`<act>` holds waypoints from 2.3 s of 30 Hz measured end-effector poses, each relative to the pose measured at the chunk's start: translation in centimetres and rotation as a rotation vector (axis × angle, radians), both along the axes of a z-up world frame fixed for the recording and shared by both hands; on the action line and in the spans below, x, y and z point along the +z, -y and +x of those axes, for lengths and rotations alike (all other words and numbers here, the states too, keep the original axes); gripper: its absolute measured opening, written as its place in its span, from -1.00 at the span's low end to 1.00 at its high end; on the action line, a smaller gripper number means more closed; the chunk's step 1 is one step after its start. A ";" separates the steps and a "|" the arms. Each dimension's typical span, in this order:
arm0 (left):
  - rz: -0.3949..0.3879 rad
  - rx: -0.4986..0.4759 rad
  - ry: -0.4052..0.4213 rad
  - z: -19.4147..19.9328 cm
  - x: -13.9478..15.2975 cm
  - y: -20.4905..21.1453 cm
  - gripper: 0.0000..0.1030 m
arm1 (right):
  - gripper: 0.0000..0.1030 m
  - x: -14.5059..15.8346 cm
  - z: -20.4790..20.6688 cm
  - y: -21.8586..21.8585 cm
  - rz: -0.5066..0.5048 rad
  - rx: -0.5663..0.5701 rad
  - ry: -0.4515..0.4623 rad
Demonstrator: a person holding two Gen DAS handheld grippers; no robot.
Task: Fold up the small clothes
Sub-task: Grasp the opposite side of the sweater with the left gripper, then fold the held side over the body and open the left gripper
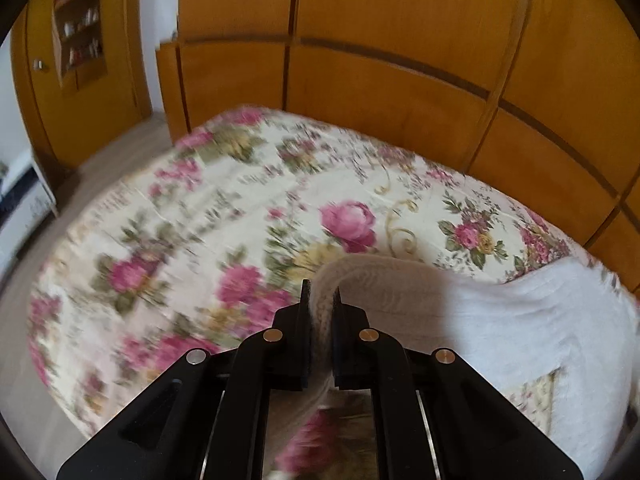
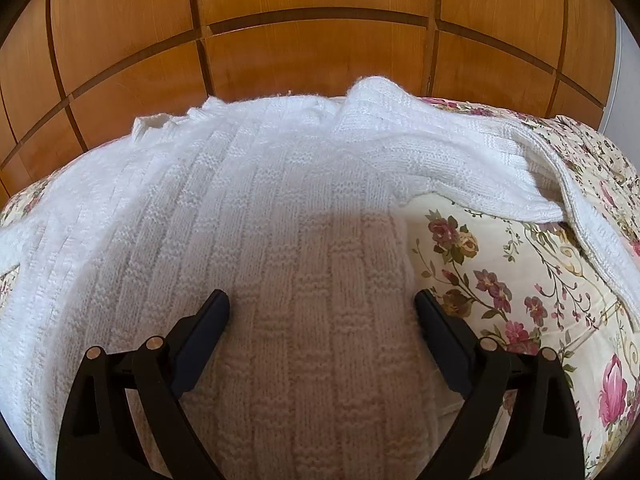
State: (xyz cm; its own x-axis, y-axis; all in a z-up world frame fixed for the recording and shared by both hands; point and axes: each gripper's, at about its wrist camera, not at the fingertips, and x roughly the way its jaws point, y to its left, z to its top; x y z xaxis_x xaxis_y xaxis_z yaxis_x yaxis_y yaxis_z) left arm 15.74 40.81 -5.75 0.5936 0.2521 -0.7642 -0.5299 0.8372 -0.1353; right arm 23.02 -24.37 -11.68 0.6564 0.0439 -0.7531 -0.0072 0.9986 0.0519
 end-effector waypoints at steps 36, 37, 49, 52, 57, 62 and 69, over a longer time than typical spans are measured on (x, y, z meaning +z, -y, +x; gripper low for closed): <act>-0.159 -0.612 0.096 13.5 2.3 37.9 -0.88 | 0.82 -0.2 -0.2 0.4 -0.031 -0.066 0.032; -0.164 -0.621 0.086 13.8 2.0 38.7 -0.88 | 0.82 -0.2 -0.1 0.4 -0.031 -0.067 0.031; -0.242 -0.727 0.008 16.8 -1.2 45.4 -0.88 | 0.82 -0.3 0.1 0.4 -0.025 -0.068 0.028; -0.249 -0.758 0.009 16.7 -1.5 46.4 -0.86 | 0.82 -0.4 0.0 0.5 -0.025 -0.070 0.025; -0.281 -0.851 0.051 15.2 -0.8 47.3 0.22 | 0.82 -0.4 0.0 0.5 -0.024 -0.070 0.025; -0.234 -0.842 0.218 12.1 1.6 44.7 0.50 | 0.82 -0.4 0.0 0.5 -0.026 -0.070 0.024; -0.097 -0.532 0.324 8.5 1.1 37.2 0.63 | 0.82 -0.4 0.0 0.5 -0.029 -0.071 0.023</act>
